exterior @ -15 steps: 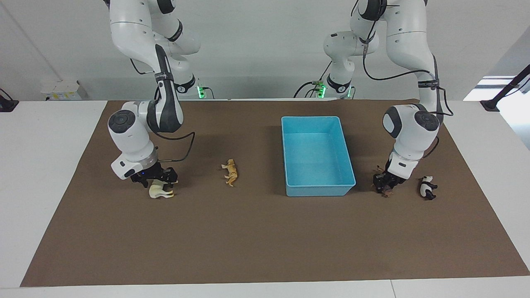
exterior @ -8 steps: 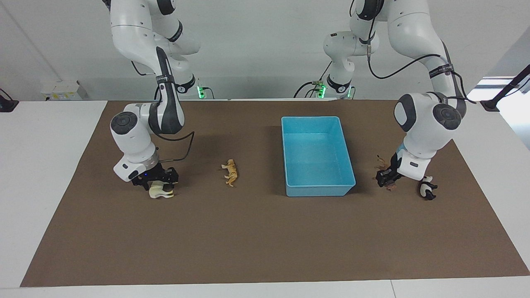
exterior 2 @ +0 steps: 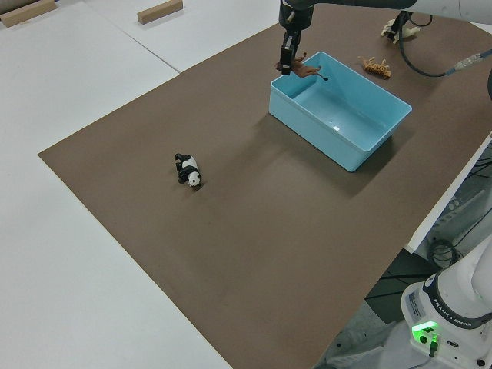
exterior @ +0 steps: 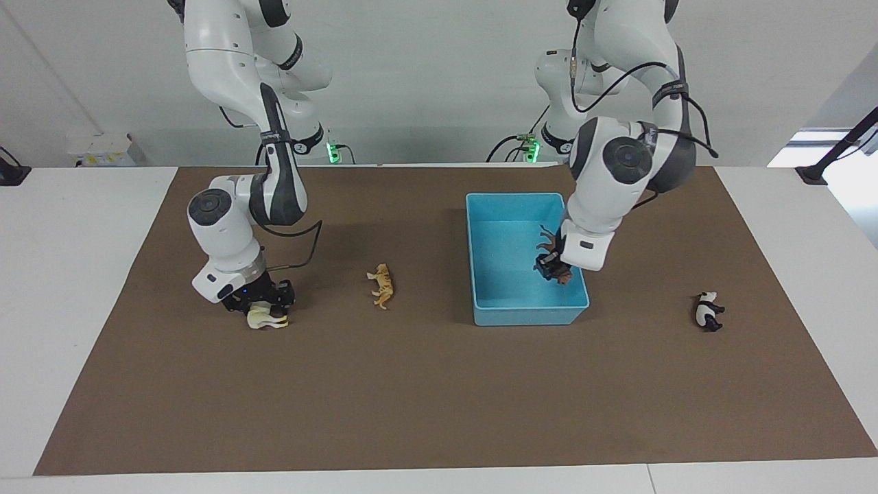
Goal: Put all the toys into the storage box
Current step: 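Drop the brown horse into the blue box with the left gripper, then place the cream horse in the box while the left gripper grasps the panda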
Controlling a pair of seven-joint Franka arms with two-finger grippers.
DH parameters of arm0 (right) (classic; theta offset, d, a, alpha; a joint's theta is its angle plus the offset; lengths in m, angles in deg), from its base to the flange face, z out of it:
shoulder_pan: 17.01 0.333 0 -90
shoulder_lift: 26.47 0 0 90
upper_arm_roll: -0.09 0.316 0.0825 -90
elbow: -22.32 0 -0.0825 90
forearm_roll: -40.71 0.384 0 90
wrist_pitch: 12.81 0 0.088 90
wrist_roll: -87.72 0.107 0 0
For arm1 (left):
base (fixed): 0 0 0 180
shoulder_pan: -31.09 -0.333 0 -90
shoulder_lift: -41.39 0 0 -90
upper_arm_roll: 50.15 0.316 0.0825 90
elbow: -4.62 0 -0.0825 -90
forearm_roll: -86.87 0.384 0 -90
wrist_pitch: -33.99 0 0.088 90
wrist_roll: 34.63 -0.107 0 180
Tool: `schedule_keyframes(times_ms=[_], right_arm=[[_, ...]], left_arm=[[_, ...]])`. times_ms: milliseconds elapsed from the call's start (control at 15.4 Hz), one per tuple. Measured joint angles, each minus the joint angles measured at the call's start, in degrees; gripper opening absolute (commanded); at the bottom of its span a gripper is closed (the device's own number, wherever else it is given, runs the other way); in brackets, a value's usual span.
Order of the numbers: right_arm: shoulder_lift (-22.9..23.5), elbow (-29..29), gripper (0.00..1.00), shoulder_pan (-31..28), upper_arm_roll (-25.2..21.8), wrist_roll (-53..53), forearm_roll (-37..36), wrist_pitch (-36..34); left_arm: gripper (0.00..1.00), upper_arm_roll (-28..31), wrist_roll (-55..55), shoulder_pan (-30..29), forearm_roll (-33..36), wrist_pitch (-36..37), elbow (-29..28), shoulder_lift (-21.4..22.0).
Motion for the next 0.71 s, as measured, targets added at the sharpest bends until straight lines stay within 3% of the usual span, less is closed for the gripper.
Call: schedule_keyframes(times_ms=[130,454,584,714], right_arm=[[-0.31,0.00,0.00,0.01,0.03,0.00,0.00,-0.01],[-0.32,-0.33,0.00,0.18,0.04,-0.04,-0.02,-0.29],[-0.47,-3.54,0.00,1.62,0.14,0.05,-0.02,-4.91],[-0.99,-11.14,0.00,5.71,0.35,4.87,0.08,-14.25]], left_arm=[[1.00,0.37,-0.09,0.06,0.13,-0.80,-2.44,0.88],[1.00,1.67,-4.99,-3.32,3.93,-1.16,-2.21,3.13],[1.00,1.90,-13.61,-8.00,4.45,-2.86,-2.24,3.27],[1.00,2.13,-23.33,-14.06,4.46,-6.70,-2.65,3.10]])
